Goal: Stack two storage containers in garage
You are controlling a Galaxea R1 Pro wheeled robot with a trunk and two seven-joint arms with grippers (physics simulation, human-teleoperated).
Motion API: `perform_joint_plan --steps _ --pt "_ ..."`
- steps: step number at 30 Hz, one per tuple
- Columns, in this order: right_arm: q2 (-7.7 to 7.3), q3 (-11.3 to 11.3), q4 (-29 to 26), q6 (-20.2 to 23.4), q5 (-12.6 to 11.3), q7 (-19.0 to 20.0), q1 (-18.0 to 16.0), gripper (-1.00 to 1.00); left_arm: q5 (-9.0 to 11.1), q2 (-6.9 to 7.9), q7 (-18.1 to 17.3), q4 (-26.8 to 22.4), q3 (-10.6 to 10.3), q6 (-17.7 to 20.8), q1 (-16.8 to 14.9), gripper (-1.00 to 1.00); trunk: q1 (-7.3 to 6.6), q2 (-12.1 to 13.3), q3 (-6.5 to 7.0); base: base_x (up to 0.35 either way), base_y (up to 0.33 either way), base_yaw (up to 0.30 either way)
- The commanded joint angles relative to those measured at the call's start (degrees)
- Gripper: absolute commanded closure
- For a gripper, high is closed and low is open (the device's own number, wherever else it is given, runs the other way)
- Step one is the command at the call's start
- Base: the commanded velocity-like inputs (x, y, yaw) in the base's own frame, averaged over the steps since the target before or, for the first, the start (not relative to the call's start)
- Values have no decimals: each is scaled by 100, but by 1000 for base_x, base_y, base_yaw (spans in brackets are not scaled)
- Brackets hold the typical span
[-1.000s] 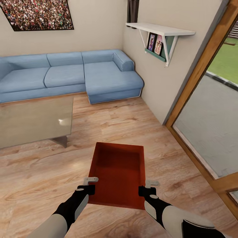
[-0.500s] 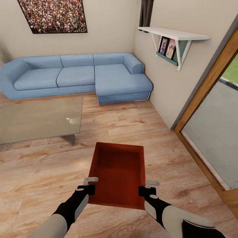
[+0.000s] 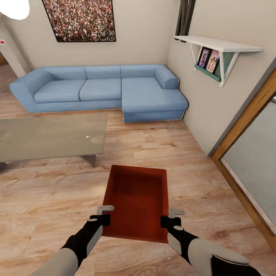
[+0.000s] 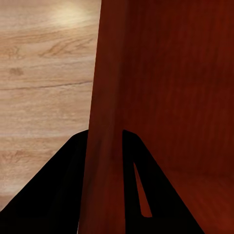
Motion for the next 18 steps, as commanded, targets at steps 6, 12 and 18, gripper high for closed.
perform_joint_plan --steps 6,12,18 --pt "-68 213 120 -3 -66 -19 1 100 -2 99 81 -348 316 30 -9 100 1 -5 36 0 0 187" --pt "-68 212 120 -2 -66 -19 1 100 -2 99 81 -352 316 35 -9 100 1 -5 78 0 0 188" --pt "-68 212 120 -5 -66 -19 1 100 -2 99 81 -355 316 33 -9 100 1 -5 120 0 0 188"
